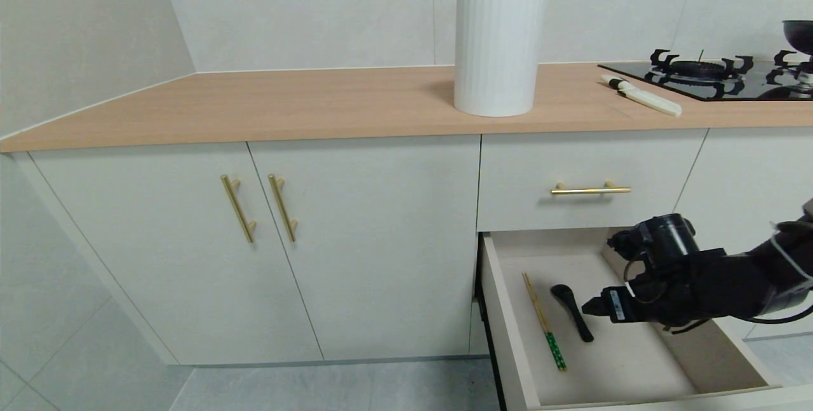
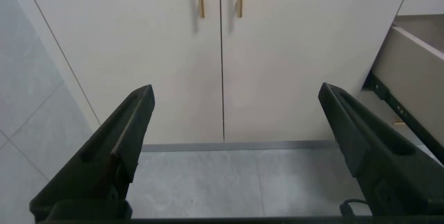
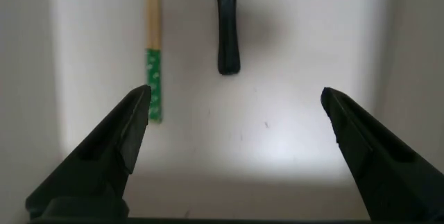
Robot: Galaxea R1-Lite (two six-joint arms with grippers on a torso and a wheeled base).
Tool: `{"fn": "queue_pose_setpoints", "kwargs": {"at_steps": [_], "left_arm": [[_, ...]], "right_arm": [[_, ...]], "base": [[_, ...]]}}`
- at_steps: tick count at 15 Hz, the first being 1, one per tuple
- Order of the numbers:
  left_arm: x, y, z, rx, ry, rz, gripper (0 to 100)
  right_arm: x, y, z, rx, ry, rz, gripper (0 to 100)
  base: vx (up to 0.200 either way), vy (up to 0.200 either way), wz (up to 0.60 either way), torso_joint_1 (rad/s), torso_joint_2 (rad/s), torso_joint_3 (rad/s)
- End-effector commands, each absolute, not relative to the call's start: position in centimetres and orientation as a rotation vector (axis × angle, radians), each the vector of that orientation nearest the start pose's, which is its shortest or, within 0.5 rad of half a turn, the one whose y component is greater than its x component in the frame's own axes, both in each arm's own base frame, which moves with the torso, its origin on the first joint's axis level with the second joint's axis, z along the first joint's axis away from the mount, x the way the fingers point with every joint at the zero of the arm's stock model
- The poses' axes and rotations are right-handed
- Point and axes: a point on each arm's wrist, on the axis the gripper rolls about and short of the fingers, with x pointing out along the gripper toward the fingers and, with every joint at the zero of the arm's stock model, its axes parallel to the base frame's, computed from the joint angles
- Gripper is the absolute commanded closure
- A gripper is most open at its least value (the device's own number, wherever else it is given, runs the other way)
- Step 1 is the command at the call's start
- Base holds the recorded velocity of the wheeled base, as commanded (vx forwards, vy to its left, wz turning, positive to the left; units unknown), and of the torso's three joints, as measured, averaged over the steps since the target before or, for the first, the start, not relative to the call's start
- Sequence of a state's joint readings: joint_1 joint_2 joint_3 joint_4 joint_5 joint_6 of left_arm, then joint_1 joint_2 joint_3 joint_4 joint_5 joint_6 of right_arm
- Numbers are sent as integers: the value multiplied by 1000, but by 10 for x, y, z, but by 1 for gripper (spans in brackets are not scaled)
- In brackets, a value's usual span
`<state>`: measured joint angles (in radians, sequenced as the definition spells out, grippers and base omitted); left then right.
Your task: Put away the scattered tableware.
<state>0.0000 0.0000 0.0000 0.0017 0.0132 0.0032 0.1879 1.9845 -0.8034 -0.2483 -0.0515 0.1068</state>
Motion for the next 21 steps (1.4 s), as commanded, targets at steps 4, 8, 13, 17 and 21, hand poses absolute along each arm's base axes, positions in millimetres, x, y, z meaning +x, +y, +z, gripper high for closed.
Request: {"fn": "queue_pose_setpoints", "kwargs": {"at_steps": [4,8,13,17,21], "left_arm": [[-23,0,75,3,3,14,0],[-23,0,75,3,2,14,0],[-23,0,75,5,2,14,0],[-23,0,75,3,3,14,0],[-23,0,75,3,3,14,0]], "right_arm": [[237,52,110,24,850,103,0],[215,46,122,25,865,97,0],[206,48,130,15,856,115,0],[205,48,130,12,854,119,0],[201,50,130,4,857,134,0]], "base": [[0,0,0,0,0,0],[0,0,0,0,0,0],[0,0,0,0,0,0],[0,0,0,0,0,0],[-200,0,0,4,5,4]]}}
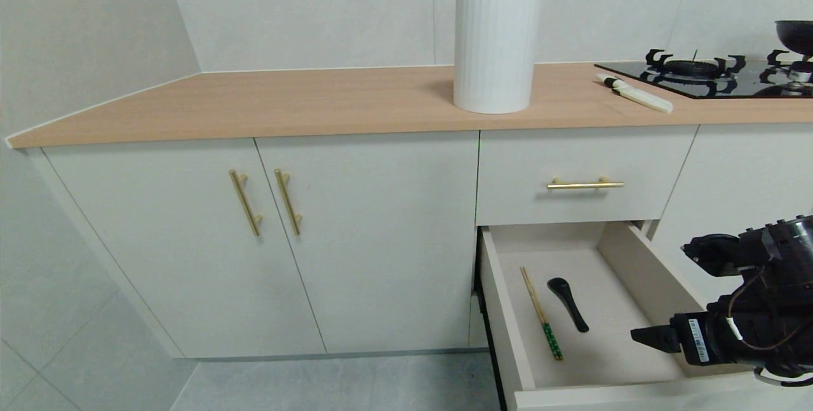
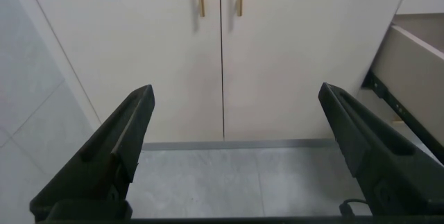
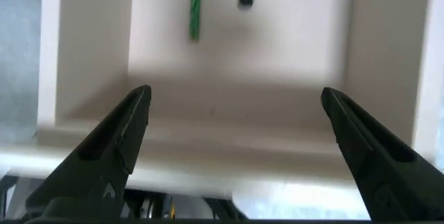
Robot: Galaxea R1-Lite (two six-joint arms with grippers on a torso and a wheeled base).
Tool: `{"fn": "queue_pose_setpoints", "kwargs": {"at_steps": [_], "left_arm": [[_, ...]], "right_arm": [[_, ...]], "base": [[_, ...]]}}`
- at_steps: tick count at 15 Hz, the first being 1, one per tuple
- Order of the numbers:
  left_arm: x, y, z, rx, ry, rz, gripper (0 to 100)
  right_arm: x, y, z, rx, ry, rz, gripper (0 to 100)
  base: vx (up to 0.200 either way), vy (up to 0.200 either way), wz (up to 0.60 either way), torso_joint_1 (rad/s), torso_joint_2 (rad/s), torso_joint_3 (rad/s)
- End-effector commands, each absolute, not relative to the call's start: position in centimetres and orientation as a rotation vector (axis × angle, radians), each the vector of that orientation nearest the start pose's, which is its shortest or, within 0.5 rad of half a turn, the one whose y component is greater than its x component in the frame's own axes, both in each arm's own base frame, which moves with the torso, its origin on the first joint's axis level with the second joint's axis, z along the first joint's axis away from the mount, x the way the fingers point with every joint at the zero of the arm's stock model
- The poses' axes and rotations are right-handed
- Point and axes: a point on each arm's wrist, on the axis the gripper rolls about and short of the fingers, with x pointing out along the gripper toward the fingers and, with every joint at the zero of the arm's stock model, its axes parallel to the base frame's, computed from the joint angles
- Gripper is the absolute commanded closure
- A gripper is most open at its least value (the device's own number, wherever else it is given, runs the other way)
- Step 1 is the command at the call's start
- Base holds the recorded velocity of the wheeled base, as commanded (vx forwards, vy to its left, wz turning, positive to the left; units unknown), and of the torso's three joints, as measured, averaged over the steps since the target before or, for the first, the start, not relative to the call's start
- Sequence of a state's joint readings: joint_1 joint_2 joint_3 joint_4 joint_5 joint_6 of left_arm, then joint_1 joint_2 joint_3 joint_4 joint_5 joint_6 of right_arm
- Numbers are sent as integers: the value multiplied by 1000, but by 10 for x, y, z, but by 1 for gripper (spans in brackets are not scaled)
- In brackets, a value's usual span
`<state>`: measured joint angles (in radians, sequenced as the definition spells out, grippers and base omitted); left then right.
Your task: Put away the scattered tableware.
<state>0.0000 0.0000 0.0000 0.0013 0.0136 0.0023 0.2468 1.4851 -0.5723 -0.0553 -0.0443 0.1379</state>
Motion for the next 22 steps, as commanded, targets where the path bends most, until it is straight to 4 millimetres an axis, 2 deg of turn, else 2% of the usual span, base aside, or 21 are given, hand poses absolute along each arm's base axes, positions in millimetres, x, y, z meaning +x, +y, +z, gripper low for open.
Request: {"fn": "queue_pose_setpoints", "kwargs": {"at_steps": [1,6,12,15,22], "left_arm": [[-23,0,75,2,3,14,0],[-23,0,75,3,3,14,0],[-23,0,75,3,3,14,0],[-23,0,75,3,3,14,0],[-23,0,75,3,3,14,0]], "right_arm": [[197,53,129,-11,877,152,0],[183,61,130,-77,921,212,0],[175,74,114,-154,1010,283,0],[176,77,109,-169,1035,283,0],[194,75,93,-158,1107,230,0]], "base": [[-200,0,0,-2,-2,7],[-40,0,0,-1,-1,1],[0,0,0,0,0,0],[0,0,0,0,0,0],[0,0,0,0,0,0]]}}
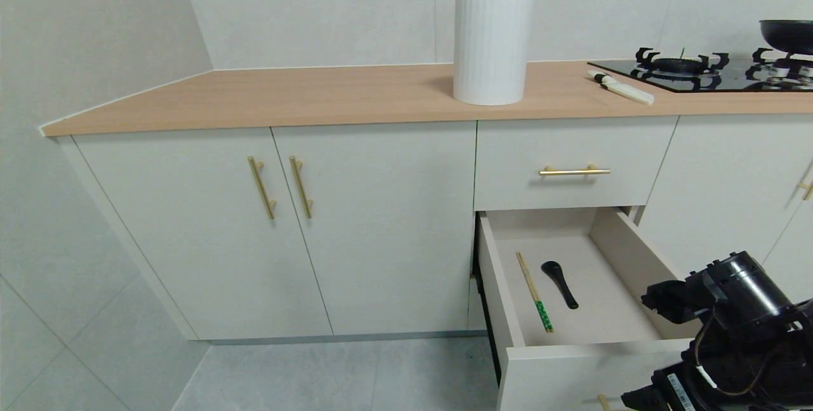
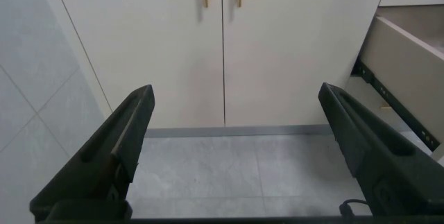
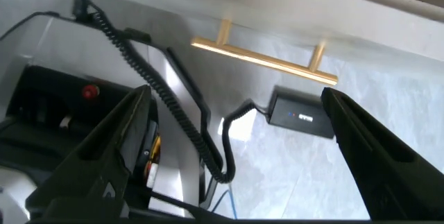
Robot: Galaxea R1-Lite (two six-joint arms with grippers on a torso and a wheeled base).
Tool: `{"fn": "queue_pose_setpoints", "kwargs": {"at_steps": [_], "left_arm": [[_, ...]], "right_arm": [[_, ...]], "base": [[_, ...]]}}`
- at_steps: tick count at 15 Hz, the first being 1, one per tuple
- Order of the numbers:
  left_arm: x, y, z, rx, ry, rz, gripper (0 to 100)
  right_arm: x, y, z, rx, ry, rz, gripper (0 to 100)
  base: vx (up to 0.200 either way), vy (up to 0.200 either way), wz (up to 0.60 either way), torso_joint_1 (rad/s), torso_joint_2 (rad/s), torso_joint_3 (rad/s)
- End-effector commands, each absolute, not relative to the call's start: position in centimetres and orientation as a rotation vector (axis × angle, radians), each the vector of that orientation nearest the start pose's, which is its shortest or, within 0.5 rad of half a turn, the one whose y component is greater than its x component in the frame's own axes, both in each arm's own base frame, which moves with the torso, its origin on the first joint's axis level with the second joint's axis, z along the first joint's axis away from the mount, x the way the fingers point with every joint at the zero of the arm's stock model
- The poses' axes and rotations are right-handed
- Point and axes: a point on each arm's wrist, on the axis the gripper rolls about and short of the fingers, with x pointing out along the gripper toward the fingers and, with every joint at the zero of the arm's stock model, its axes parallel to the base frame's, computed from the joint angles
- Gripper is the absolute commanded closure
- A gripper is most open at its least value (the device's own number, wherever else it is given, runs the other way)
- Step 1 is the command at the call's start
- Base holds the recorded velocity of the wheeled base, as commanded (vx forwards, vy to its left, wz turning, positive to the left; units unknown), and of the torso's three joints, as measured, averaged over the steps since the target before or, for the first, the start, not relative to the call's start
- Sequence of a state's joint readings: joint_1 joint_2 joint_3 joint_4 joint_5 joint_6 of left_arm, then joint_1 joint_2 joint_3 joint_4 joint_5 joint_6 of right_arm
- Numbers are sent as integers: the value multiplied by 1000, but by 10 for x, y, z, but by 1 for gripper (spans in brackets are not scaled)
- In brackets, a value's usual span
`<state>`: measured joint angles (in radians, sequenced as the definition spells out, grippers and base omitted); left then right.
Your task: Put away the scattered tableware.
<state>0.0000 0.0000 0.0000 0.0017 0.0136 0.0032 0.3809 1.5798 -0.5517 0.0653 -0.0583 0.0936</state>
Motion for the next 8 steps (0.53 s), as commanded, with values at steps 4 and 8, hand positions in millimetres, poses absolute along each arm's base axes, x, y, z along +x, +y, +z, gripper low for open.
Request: {"fn": "queue_pose_setpoints", "kwargs": {"at_steps": [4,8], "left_arm": [[-23,0,75,3,3,14,0],[-23,0,75,3,3,14,0]], "right_arm": [[198,75,92,-147,1115,219,0],[212,71,84,-106,1114,170,0]], "base": [[0,0,0,0,0,0],[0,0,0,0,0,0]]}}
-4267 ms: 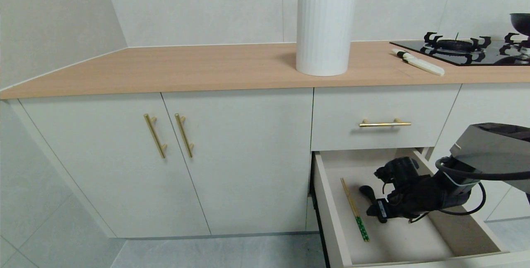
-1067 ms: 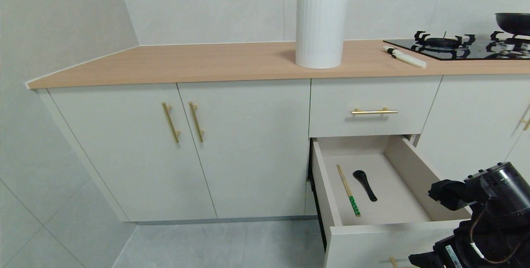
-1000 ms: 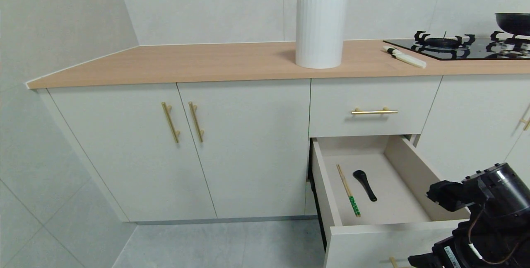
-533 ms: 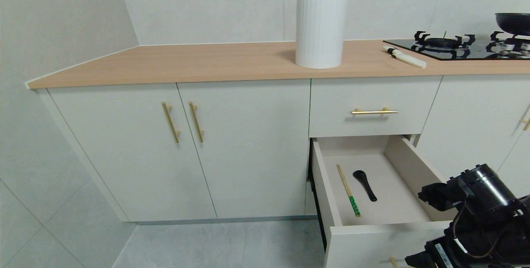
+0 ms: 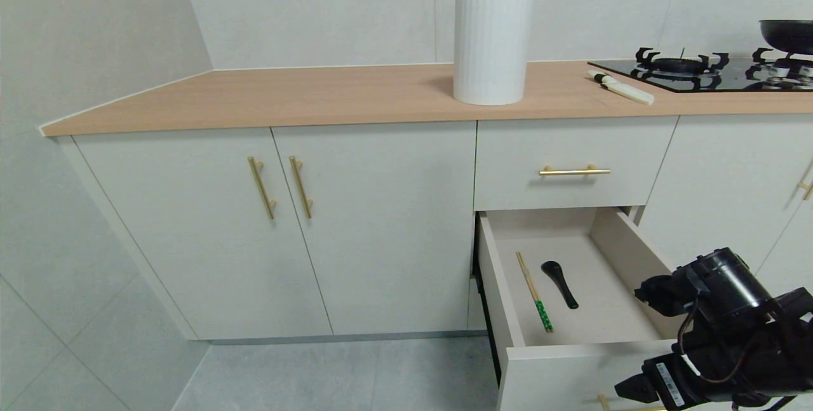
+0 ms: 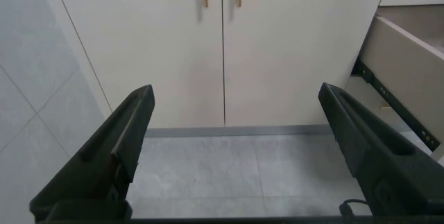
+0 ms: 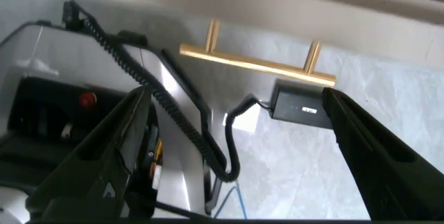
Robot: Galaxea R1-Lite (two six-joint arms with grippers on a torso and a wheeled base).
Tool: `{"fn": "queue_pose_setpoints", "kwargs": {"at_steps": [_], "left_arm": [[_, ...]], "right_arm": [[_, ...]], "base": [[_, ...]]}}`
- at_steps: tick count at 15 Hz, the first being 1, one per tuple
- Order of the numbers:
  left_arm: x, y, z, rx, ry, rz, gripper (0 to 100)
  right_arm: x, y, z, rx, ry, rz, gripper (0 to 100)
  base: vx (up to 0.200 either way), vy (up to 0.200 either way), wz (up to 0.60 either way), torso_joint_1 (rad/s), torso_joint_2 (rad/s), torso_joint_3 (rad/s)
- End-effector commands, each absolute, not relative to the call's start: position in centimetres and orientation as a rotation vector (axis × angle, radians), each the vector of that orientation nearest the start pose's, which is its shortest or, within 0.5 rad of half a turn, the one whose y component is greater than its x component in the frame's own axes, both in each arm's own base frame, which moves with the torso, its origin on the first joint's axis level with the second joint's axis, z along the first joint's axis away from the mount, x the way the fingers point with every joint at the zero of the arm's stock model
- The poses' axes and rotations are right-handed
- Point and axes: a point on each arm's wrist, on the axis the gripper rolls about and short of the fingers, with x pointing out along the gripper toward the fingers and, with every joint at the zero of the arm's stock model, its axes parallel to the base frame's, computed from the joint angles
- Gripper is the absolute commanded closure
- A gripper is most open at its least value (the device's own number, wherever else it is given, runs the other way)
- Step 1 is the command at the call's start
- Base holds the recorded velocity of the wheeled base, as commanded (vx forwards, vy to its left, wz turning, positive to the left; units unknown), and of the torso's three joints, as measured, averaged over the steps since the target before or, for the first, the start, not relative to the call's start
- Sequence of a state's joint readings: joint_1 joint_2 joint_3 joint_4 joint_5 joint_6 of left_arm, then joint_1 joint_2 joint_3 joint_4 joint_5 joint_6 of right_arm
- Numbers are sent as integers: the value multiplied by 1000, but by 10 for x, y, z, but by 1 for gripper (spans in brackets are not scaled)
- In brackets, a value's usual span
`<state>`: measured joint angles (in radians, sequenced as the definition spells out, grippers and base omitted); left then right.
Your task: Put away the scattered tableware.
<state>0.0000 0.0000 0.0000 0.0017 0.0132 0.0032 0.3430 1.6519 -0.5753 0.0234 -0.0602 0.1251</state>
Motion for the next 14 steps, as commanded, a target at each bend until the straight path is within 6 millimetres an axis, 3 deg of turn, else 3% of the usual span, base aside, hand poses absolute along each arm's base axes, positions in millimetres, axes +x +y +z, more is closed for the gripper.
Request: {"fn": "queue_pose_setpoints", "kwargs": {"at_steps": [1,8,14], "left_arm": [[-23,0,75,3,2,14,0],[-23,0,75,3,3,14,0],[-23,0,75,3,3,14,0]], "right_arm": [[214,70,83,-101,1110,163,0],[222,69,77,-105,1089,119,0],[242,73,68,-44,996,43,0]], "base": [[0,0,0,0,0,0],[0,0,0,0,0,0],[0,0,0,0,0,0]]}}
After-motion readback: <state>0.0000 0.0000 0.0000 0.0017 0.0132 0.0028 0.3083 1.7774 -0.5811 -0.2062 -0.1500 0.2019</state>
